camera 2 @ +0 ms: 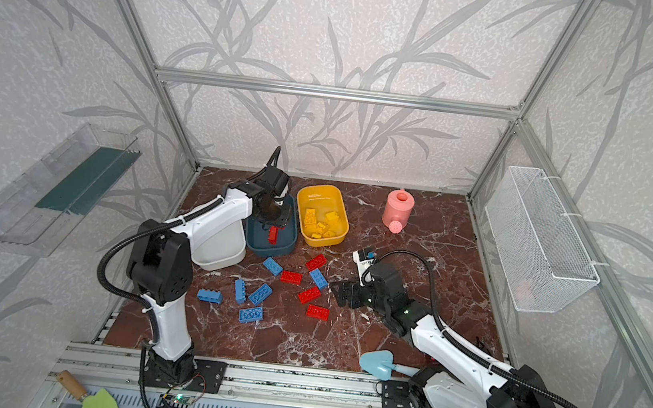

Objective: Sort the legos into containers by color
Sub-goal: 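Withdraw the left gripper while the right gripper reaches the red bricks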

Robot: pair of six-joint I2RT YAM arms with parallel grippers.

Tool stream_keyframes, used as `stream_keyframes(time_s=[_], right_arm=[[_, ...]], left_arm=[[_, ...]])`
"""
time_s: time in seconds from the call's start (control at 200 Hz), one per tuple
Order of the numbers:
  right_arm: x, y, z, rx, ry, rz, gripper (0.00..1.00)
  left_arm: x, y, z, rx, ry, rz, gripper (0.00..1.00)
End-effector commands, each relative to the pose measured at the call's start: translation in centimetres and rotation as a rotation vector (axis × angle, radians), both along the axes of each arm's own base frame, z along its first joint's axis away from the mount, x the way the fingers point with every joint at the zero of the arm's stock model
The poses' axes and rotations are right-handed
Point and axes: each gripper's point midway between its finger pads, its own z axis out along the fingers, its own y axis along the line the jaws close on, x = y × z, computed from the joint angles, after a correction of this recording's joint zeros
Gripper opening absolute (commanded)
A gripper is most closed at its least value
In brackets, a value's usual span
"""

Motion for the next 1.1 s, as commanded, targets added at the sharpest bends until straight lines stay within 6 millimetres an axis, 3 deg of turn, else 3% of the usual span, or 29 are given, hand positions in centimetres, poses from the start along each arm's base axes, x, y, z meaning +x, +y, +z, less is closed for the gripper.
stream_keyframes(time_s=[0.0, 0.125, 0.205, 0.345, 0.445, 0.695, 0.895, 0.92, 1.1], right_arm=[[-0.3, 1.1, 0.4, 0.023, -0.012, 0.079, 0.88], [-1.2, 2.7, 0.6, 0.045, -0.009, 0.177, 0.89], [-1.8, 3.6, 0.7, 0.019, -0.022, 0.231, 0.91], [-1.9, 5.2, 1.1, -0.022, -0.049, 0.313, 0.94], [-1.6, 6.7, 1.0, -0.026, -0.020, 0.379, 0.94], [-0.2, 9.9, -0.5, -0.140, -0.020, 0.559, 0.94], [0.0, 12.3, -2.4, -0.281, -0.049, 0.701, 0.94], [0.2, 12.5, -3.5, -0.311, -0.032, 0.708, 0.94], [1.4, 14.1, -5.7, -0.355, -0.032, 0.717, 0.93]], left_arm=[[0.0, 0.4, -0.6, 0.022, 0.036, 0.024, 0.31], [0.4, 1.0, -0.7, 0.034, 0.035, 0.048, 0.38], [0.4, 1.3, -0.2, 0.031, 0.029, 0.058, 0.47], [-0.2, 1.8, 2.2, 0.026, -0.004, 0.060, 0.65], [-1.4, 2.1, 3.9, 0.001, -0.025, 0.071, 0.70], [-7.1, 2.7, 8.9, -0.147, -0.141, 0.077, 0.75], [-13.3, 4.6, 11.3, -0.199, -0.226, 0.053, 0.78], [-14.1, 5.0, 11.4, -0.198, -0.242, 0.049, 0.78], [-19.1, 7.8, 10.1, -0.173, -0.340, 0.056, 0.79]])
